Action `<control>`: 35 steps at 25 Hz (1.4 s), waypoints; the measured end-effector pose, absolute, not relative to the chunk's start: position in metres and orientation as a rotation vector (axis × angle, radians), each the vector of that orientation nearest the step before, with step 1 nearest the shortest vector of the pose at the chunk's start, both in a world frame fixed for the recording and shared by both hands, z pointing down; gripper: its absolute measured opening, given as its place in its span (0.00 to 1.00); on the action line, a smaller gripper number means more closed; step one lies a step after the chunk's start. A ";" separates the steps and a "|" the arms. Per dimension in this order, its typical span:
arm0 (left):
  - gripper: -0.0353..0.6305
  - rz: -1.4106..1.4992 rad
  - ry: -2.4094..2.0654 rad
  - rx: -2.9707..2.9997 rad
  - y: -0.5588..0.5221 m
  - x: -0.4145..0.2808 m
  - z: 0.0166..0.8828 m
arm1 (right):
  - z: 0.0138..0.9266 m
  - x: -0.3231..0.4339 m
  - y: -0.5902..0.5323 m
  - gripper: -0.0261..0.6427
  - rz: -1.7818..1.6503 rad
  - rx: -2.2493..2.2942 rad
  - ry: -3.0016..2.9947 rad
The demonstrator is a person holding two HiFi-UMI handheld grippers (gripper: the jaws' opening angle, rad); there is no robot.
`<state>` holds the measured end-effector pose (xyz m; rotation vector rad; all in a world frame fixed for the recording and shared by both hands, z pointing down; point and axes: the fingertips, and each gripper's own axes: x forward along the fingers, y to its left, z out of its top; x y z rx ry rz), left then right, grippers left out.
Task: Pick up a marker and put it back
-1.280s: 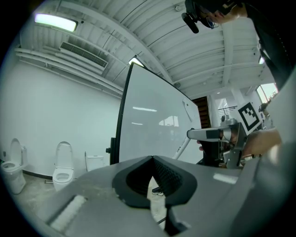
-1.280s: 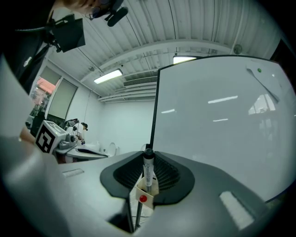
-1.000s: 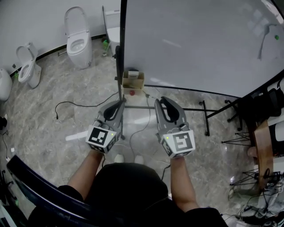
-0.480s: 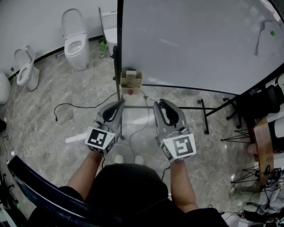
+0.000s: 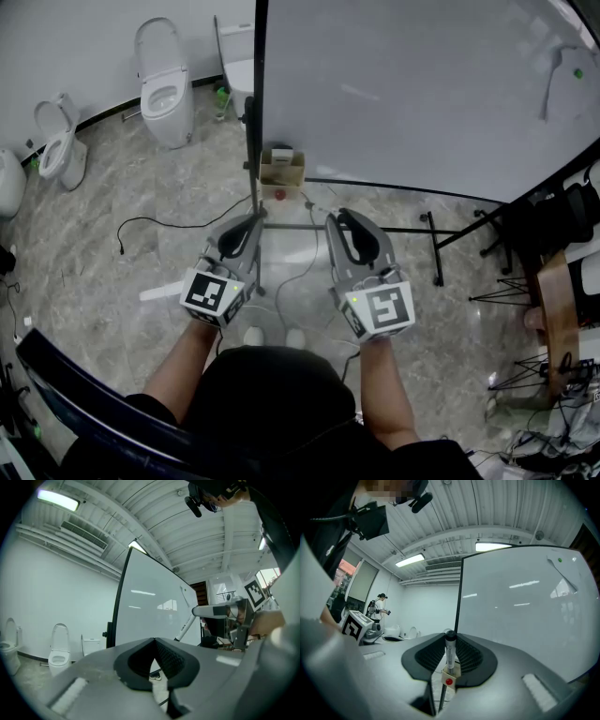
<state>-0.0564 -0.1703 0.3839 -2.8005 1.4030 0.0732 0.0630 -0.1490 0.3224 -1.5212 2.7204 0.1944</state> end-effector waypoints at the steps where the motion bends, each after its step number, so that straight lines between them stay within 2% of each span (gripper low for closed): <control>1: 0.06 0.074 1.405 -2.799 -0.170 -0.057 0.384 | 0.322 0.063 -0.149 0.15 0.195 -1.521 2.721; 15: 0.06 0.067 1.418 -2.792 -0.180 -0.059 0.386 | 0.334 0.062 -0.166 0.15 0.175 -1.516 2.740; 35: 0.06 0.033 1.532 -2.767 -0.223 -0.078 0.404 | 0.387 0.057 -0.259 0.15 0.075 -1.524 2.808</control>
